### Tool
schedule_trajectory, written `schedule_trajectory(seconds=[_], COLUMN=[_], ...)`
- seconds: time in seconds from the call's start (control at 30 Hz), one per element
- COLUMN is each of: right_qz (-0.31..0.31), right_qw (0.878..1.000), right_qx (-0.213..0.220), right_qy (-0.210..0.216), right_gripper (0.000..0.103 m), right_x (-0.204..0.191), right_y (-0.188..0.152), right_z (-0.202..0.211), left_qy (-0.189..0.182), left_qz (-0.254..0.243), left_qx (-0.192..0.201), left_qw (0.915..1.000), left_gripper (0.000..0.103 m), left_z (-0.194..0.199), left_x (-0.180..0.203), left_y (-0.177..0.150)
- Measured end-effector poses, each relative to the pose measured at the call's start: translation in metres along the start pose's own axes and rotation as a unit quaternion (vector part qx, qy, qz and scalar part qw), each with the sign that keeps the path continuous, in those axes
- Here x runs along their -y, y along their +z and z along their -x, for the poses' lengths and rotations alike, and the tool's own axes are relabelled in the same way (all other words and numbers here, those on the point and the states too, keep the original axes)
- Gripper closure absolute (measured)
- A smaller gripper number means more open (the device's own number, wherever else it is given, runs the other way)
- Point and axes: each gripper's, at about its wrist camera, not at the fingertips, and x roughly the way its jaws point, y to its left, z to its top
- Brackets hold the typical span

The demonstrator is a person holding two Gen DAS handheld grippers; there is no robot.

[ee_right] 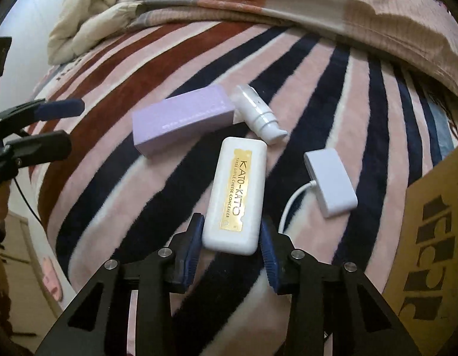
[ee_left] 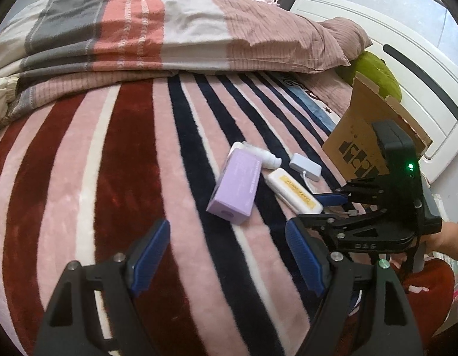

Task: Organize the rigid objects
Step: 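Lower the right gripper onto the white KATO-KATO soap bar and grasp it, then carry the soap bar into the box and open the right gripper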

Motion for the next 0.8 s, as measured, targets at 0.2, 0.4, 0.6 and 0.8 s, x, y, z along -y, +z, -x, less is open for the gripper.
schedule_trajectory(seconds=[0.2,0.4,0.6,0.8], right_qz=[-0.043,-0.012,0.005,-0.017], right_qw=[0.999,0.998,0.988,0.977], right_qx=[0.019,0.064,0.155,0.212], right_qy=[0.004,-0.015,-0.001,-0.018], right_gripper=[0.071,0.072,0.072,0.072], right_x=[0.005,-0.008,-0.015,0.012], right_y=[0.009,0.006,0.009,0.005], right_z=[-0.010,0.025,0.111,0.166], left_qy=[-0.028,-0.073,-0.124,-0.146], left_qz=[0.002,-0.016,-0.068,-0.118], left_qx=[-0.002,0.010,0.041,0.054], left_qw=[0.9996,0.9972,0.9891,0.9807], left_gripper=[0.025,0.025,0.030,0.048], left_z=[-0.014,-0.017,-0.002,0.005], left_x=[0.014,0.045,0.100,0.158], left_y=[0.010,0.040,0.089,0.130])
